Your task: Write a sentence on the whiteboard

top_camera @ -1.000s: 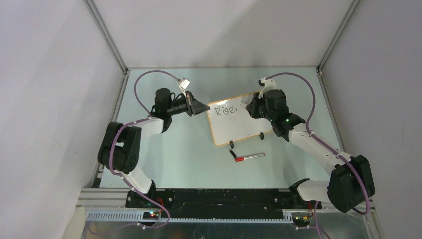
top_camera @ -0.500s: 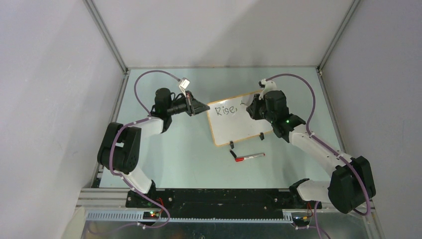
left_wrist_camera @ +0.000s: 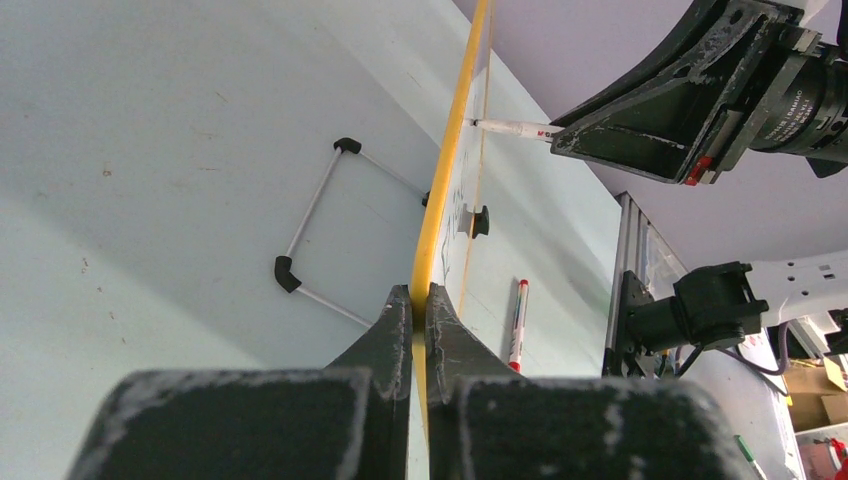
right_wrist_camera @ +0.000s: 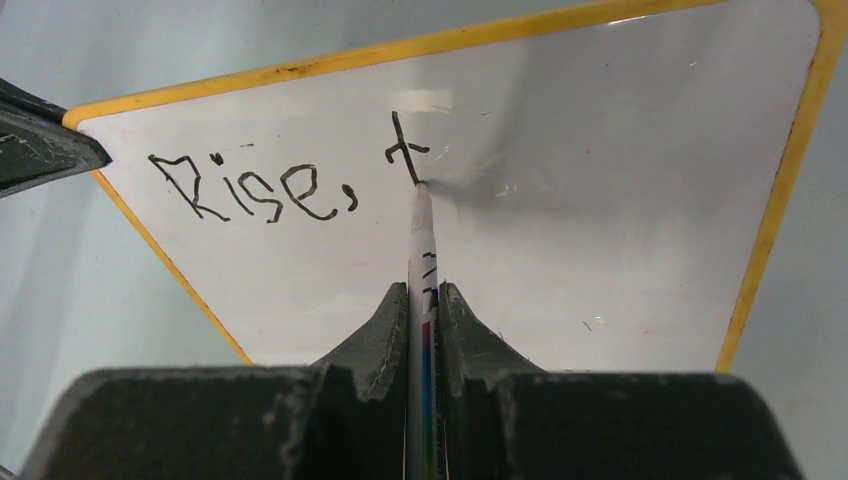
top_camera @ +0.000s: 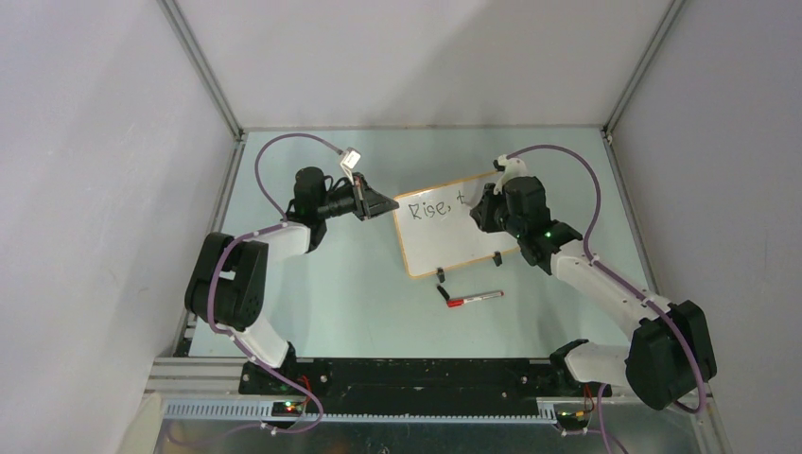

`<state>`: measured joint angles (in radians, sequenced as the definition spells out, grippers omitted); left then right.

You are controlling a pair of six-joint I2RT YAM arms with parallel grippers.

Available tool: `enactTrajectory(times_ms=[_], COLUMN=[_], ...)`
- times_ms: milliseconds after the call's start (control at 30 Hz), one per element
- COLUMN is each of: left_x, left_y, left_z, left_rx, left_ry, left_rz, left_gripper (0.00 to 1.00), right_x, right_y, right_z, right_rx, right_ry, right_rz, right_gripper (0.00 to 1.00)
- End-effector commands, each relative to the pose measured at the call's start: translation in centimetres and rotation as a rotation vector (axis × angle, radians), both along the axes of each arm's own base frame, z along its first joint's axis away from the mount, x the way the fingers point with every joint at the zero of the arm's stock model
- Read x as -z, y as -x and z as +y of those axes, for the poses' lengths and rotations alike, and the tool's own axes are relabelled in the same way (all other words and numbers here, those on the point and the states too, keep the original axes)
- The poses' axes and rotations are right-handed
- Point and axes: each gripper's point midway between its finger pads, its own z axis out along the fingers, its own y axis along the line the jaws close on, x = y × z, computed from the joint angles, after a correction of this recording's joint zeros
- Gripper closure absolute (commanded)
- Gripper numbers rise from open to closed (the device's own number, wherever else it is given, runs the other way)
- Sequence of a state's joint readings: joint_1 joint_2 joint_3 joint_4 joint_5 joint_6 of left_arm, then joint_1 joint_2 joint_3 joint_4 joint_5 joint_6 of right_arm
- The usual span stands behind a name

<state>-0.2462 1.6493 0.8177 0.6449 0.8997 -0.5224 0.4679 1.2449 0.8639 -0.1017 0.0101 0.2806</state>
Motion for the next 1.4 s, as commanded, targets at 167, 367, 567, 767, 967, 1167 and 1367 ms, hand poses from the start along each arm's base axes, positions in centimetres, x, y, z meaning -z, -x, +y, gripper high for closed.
enactTrajectory(times_ms=[167,367,567,767,967,1167,1367], left_x=[-2.2,-2.1,-2.0,-2.1,-2.1,-2.1,-2.1], left_y=[-0.2,-0.2,-0.2,-0.3,-0.3,-0.3,-0.3], left_z=[0.3,0.3,0.3,0.3,0.3,0.3,0.3], left_rx=[0.001,0.002,0.001,0.0,0.0,0.001,0.0], left_ry=[0.004,0.004,0.002,0.002,0.002,0.002,0.003], left_rz=[-0.087,-0.086,-0.084,-0.086,-0.086,-0.085,-0.085], left_gripper=[0.98,0.98,0.98,0.98,0.98,0.98,0.98], right_x=[-0.3,-0.3,-0.4,-1.1,-2.3,-3.3,-3.4], right_y=[0.4,0.1,-0.4,-0.5,-0.3,0.1,-0.2], right_z=[-0.6,-0.8,-1.1,-1.0,-0.9,-0.7,-1.0], right_rx=[0.014,0.027,0.053,0.051,0.037,0.017,0.026], right_ry=[0.0,0.007,0.012,-0.003,-0.027,-0.042,-0.041], right_rz=[-0.004,-0.013,-0.025,-0.044,-0.07,-0.087,-0.094], right_gripper=[1.0,1.0,1.0,1.0,1.0,1.0,1.0])
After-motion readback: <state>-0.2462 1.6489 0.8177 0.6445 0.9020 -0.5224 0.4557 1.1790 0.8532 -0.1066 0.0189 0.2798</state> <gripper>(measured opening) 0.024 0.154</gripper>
